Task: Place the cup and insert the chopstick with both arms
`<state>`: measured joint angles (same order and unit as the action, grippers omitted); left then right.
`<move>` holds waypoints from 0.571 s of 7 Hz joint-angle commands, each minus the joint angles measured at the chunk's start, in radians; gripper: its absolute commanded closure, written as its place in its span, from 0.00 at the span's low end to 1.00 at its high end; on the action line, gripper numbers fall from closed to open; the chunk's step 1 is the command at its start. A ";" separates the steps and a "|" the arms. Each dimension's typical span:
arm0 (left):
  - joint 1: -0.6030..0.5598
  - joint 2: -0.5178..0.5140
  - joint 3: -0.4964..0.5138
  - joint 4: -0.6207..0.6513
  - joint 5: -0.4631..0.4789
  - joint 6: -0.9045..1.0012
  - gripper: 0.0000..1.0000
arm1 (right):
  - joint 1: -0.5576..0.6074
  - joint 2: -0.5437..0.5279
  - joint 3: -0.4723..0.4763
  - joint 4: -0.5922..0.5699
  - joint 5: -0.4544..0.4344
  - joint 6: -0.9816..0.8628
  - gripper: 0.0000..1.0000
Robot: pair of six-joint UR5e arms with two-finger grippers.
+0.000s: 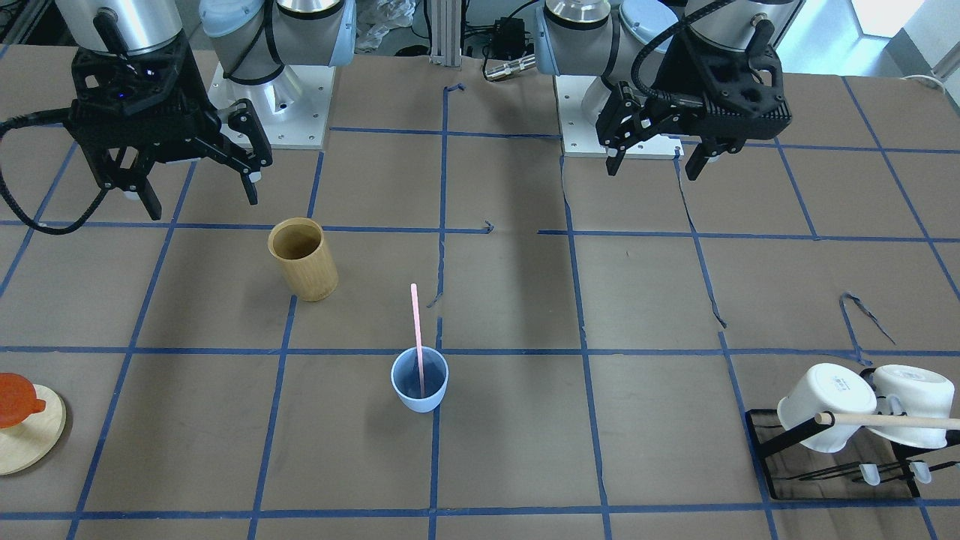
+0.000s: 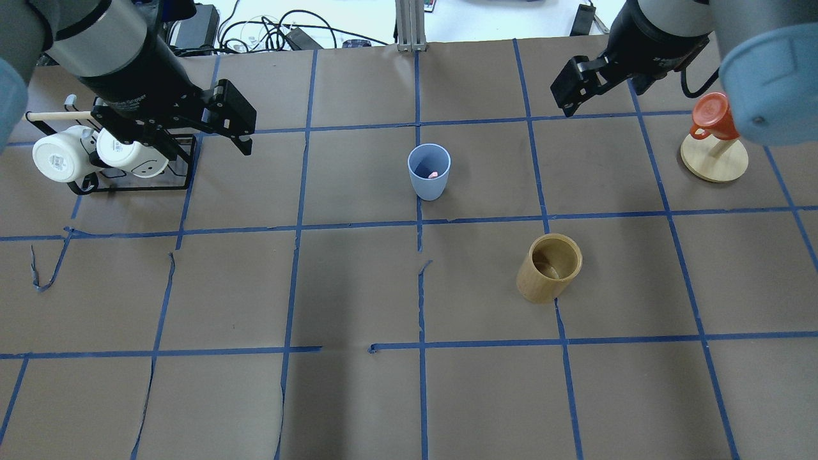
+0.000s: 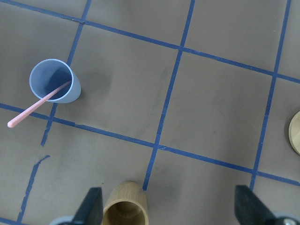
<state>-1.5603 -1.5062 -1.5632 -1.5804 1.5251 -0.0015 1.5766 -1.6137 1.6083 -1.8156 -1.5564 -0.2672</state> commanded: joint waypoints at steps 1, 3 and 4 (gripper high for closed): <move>-0.001 0.000 0.000 0.000 0.001 0.000 0.00 | -0.003 0.012 -0.083 0.124 0.004 0.014 0.00; -0.001 -0.002 0.003 0.000 0.000 0.000 0.00 | -0.006 0.037 -0.102 0.147 -0.001 0.129 0.00; -0.001 0.000 0.003 -0.001 0.000 0.000 0.00 | -0.006 0.037 -0.102 0.150 -0.005 0.129 0.00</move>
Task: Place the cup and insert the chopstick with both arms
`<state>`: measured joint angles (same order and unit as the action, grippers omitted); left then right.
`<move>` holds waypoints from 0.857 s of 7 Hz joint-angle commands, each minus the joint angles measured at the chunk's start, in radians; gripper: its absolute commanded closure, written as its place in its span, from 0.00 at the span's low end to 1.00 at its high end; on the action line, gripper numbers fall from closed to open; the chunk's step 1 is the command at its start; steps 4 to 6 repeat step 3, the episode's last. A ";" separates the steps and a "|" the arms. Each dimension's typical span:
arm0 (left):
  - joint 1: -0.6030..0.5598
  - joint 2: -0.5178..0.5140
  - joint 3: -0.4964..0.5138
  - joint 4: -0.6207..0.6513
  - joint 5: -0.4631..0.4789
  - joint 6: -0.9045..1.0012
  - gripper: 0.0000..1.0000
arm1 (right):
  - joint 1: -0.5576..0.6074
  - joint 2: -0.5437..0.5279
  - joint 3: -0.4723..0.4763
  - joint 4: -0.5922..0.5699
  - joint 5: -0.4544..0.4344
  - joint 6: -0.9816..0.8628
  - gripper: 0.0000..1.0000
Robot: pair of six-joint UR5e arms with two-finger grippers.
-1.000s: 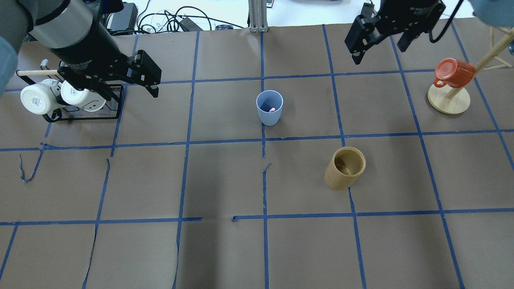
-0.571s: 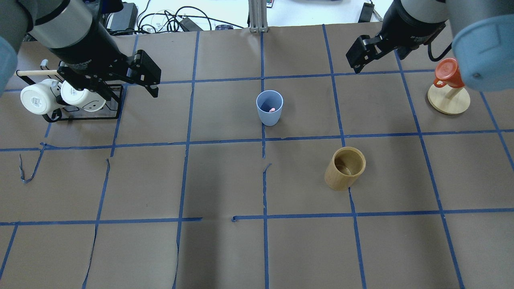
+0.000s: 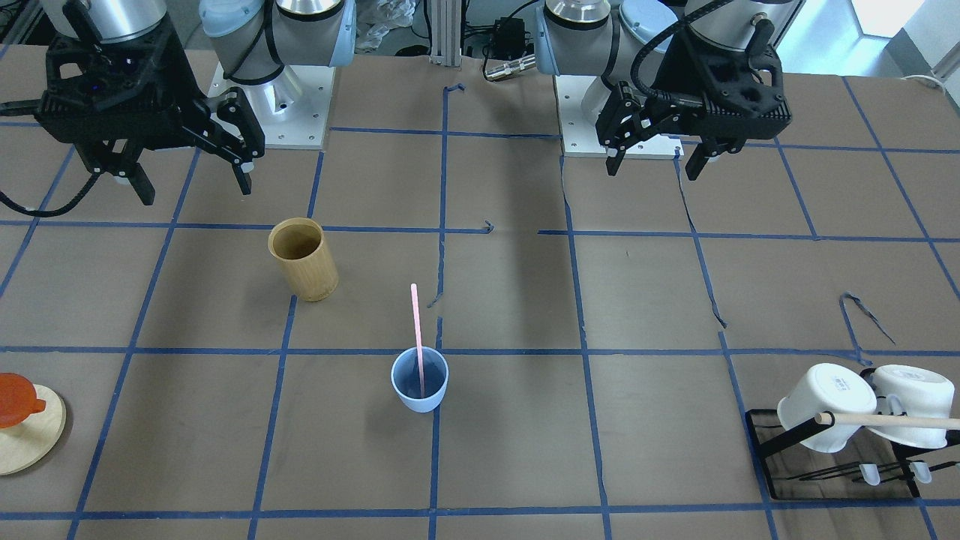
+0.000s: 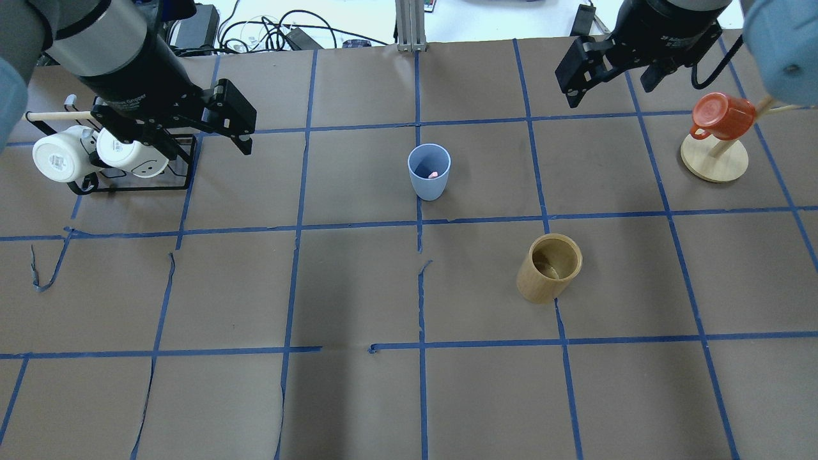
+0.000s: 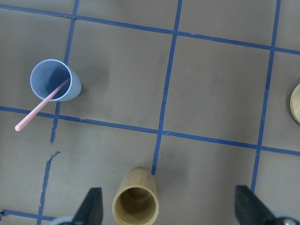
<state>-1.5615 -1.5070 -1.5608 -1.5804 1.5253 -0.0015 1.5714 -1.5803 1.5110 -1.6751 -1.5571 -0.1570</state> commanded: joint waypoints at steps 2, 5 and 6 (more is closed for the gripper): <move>0.000 0.001 0.001 -0.001 -0.001 0.000 0.00 | -0.001 0.005 -0.009 0.028 -0.006 0.014 0.00; 0.000 0.001 -0.001 -0.001 0.001 0.000 0.00 | -0.001 0.005 -0.009 0.028 -0.001 0.013 0.00; 0.000 0.001 -0.001 -0.001 0.001 0.000 0.00 | -0.001 0.005 -0.009 0.028 -0.001 0.013 0.00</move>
